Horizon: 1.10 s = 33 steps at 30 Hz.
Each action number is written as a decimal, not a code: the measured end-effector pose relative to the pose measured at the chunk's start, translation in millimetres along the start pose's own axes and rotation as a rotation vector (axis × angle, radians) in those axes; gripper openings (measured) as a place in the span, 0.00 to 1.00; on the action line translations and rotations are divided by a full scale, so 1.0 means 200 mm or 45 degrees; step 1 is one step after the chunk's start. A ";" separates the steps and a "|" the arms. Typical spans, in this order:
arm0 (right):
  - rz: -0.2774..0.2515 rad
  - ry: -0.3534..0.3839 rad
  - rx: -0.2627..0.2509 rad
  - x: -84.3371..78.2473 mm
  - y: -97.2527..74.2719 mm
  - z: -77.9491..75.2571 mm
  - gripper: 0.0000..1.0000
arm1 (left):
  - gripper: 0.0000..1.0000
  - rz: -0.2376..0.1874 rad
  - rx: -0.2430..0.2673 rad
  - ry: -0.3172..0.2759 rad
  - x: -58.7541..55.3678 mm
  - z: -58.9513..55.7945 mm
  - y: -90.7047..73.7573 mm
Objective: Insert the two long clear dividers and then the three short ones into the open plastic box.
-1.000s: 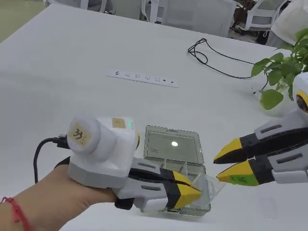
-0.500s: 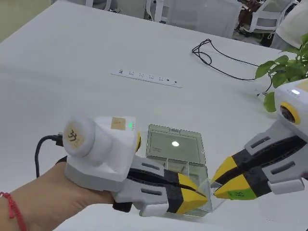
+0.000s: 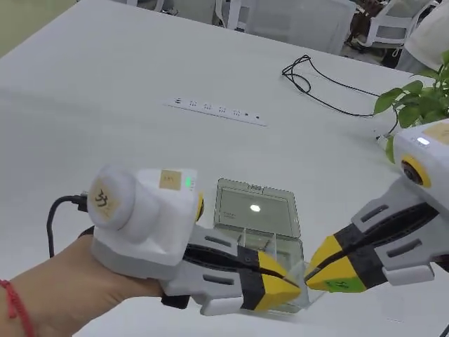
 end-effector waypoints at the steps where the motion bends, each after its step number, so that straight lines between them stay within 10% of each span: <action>1: 0.001 -0.002 0.001 0.00 0.00 0.00 0.03 | 0.00 -0.001 -0.001 -0.001 0.00 0.00 0.00; 33: -0.024 0.002 -0.052 0.01 0.02 -0.01 0.03 | 0.02 0.001 0.094 -0.058 -0.04 0.01 -0.05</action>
Point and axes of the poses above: the centre of the closed fingertips' face, and the gripper's own axes: y roughly forward along the fingers, z roughly to its left, x roughly out of its top, the point moved 9 cm from there along -y, roughly backward along the fingers, and after that the axes turned 5 degrees about y, right-handed, at the moved point
